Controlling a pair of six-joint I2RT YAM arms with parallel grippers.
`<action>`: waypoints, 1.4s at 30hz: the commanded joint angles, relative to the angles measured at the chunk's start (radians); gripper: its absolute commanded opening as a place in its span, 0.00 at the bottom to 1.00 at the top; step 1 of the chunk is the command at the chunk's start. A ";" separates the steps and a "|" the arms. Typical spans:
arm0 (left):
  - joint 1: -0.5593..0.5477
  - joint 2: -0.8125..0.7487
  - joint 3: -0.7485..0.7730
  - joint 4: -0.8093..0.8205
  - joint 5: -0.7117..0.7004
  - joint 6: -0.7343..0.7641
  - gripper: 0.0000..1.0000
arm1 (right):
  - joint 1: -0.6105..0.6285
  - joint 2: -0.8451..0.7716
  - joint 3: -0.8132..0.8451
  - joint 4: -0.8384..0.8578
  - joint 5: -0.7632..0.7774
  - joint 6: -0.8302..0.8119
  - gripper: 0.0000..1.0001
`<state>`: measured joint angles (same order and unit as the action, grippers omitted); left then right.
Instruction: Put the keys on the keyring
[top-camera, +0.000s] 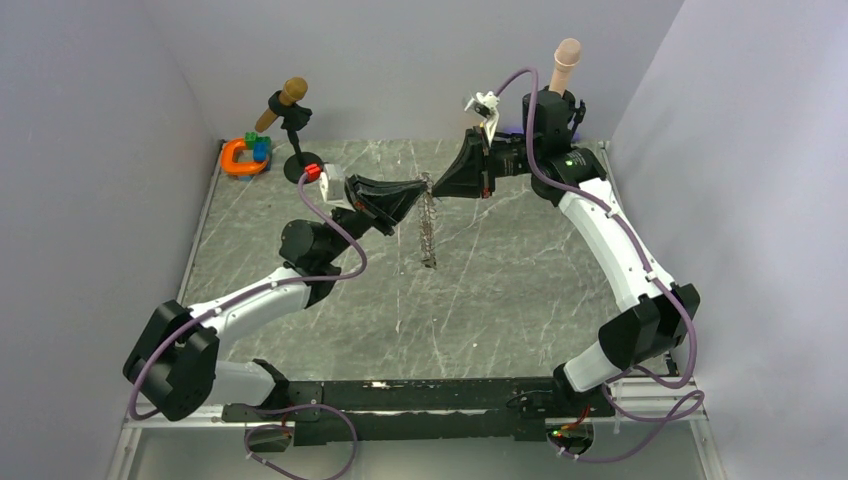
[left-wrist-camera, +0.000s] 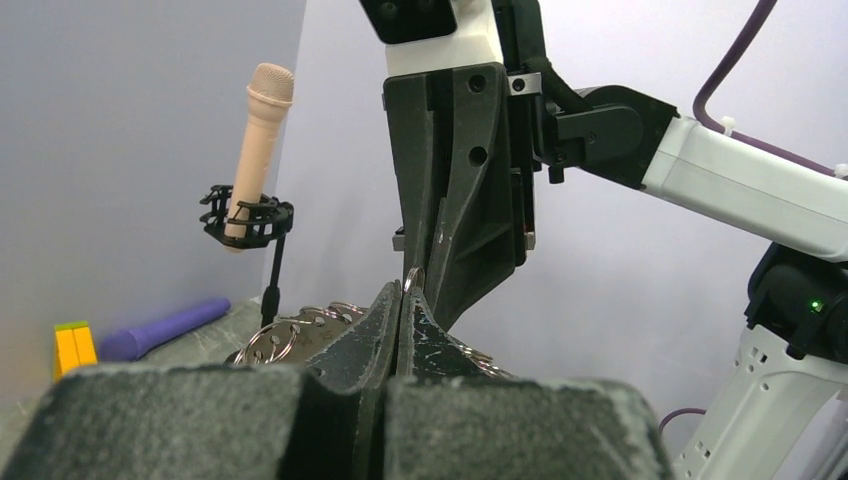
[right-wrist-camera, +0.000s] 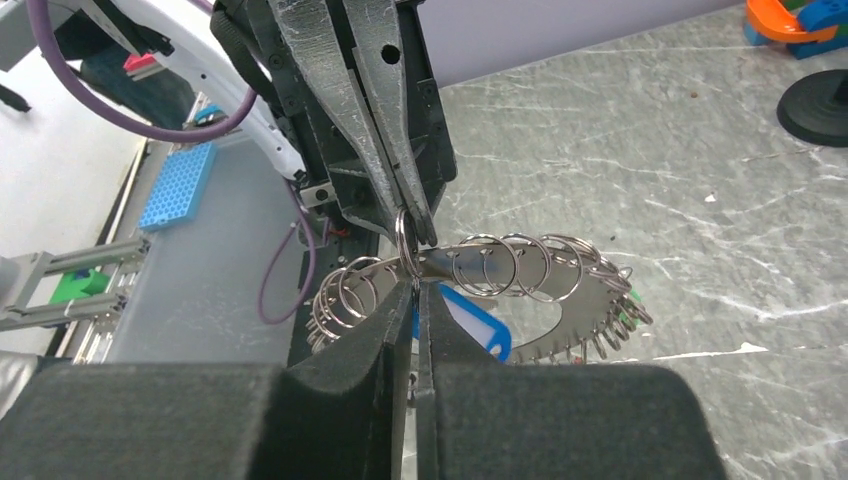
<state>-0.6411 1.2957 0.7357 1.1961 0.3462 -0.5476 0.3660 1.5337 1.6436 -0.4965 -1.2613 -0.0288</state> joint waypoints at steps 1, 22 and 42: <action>0.012 0.005 0.058 0.152 0.022 -0.053 0.00 | 0.006 -0.033 0.048 -0.059 0.013 -0.054 0.15; 0.047 0.049 0.075 0.178 0.169 -0.143 0.00 | 0.011 -0.005 0.133 -0.129 0.002 -0.154 0.40; 0.049 0.015 0.081 0.036 0.161 -0.099 0.00 | 0.037 -0.009 0.173 -0.252 0.059 -0.304 0.00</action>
<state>-0.5980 1.3525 0.7639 1.2434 0.5068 -0.6704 0.3946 1.5360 1.7588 -0.7044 -1.2049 -0.2749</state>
